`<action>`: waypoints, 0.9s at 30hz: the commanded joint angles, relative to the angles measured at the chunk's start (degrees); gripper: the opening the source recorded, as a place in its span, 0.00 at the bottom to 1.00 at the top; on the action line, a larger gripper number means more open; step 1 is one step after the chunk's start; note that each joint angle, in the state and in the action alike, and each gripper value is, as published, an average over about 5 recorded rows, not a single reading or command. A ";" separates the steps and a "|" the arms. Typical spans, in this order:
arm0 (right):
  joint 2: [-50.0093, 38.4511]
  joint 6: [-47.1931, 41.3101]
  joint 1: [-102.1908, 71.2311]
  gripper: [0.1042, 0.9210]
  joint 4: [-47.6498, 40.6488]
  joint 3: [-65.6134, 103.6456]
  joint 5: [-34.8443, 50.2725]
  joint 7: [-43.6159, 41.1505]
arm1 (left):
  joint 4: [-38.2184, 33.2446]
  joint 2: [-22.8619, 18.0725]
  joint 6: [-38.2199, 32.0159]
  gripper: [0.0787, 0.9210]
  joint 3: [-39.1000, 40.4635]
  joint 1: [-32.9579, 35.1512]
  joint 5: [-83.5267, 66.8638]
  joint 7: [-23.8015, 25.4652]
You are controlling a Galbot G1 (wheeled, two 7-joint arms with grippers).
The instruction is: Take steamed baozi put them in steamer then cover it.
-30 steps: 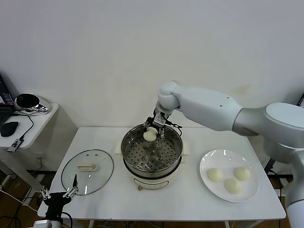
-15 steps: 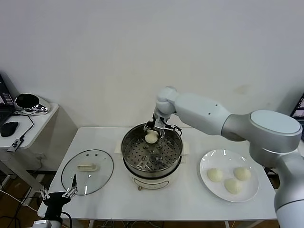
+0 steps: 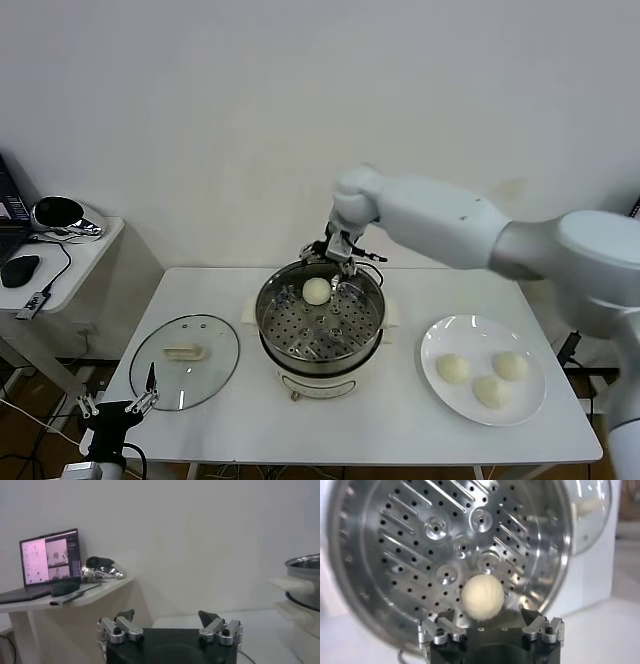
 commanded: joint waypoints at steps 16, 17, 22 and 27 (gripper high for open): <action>-49.04 -48.17 -2.42 0.88 37.39 -4.60 16.07 2.74 | -0.43 1.28 0.03 0.88 0.26 -0.92 0.20 -0.01; -49.55 -48.24 -5.13 0.88 37.38 -3.32 14.79 3.26 | -0.44 1.21 0.04 0.88 0.22 -0.91 0.21 -0.03; -50.11 -47.32 -18.46 0.88 34.75 5.75 8.41 4.34 | -1.02 0.82 0.09 0.88 -0.17 -0.55 0.39 -0.01; -47.65 -44.32 -28.76 0.88 29.96 13.73 2.49 4.20 | -1.61 0.47 0.11 0.88 -0.81 -0.03 0.57 0.02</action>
